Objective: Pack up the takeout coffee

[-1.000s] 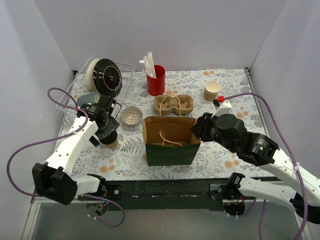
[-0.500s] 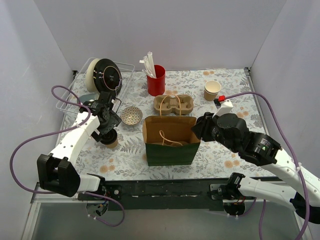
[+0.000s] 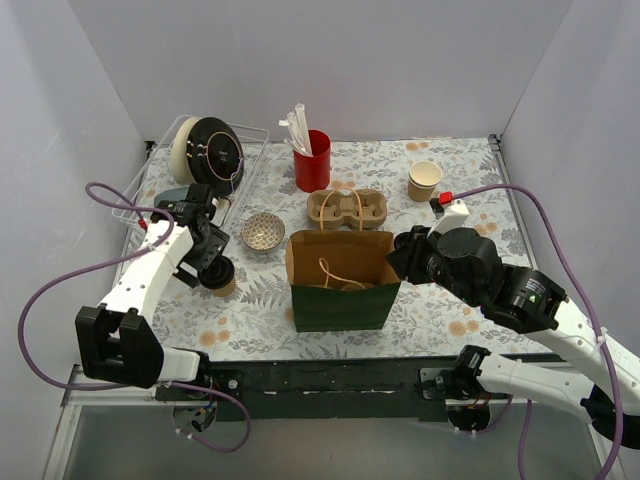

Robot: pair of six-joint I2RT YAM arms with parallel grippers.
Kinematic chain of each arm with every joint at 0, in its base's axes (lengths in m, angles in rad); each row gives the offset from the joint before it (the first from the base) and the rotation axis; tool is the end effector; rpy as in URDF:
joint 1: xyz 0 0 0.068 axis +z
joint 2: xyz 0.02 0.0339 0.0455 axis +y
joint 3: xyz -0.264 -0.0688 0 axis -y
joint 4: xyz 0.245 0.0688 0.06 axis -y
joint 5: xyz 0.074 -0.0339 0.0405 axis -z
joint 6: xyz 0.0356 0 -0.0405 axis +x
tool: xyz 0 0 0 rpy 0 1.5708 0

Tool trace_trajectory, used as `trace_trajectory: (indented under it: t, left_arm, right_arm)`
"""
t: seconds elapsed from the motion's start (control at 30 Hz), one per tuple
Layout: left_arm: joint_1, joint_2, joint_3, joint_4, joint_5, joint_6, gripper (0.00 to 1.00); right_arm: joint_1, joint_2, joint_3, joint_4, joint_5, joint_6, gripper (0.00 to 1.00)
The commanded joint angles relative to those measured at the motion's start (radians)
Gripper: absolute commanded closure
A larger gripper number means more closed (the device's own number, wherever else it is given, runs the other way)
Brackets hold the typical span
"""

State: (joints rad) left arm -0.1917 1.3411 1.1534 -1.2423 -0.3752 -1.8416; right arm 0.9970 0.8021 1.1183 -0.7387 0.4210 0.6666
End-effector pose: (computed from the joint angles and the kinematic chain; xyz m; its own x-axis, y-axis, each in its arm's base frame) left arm 0.2251 -0.0304 0.2777 0.1378 -0.9400 -0.3121 -0.9705 -0.0652 -0.2323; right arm 0.0924 0.1162 0.3928 -0.5238 0.2292 -0.8204 -0.3058 0.8483 0.4322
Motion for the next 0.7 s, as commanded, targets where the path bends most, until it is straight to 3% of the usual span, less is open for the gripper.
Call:
trace_trajectory:
  t: [0.0,0.4,0.67]
  left_arm:
    - [0.043,-0.028,0.009,0.021,0.022,-0.090,0.09]
    - [0.054,0.021,0.055,-0.092,0.076,-0.275,0.13]
    - [0.066,-0.046,-0.029,0.033,0.091,-0.303,0.16]
  right_arm:
    - [0.003,-0.003,0.049,0.016,0.025,-0.033,0.66]
    - [0.002,-0.003,0.057,0.015,0.033,-0.058,0.67]
    - [0.002,-0.009,0.054,0.013,0.022,-0.053,0.67]
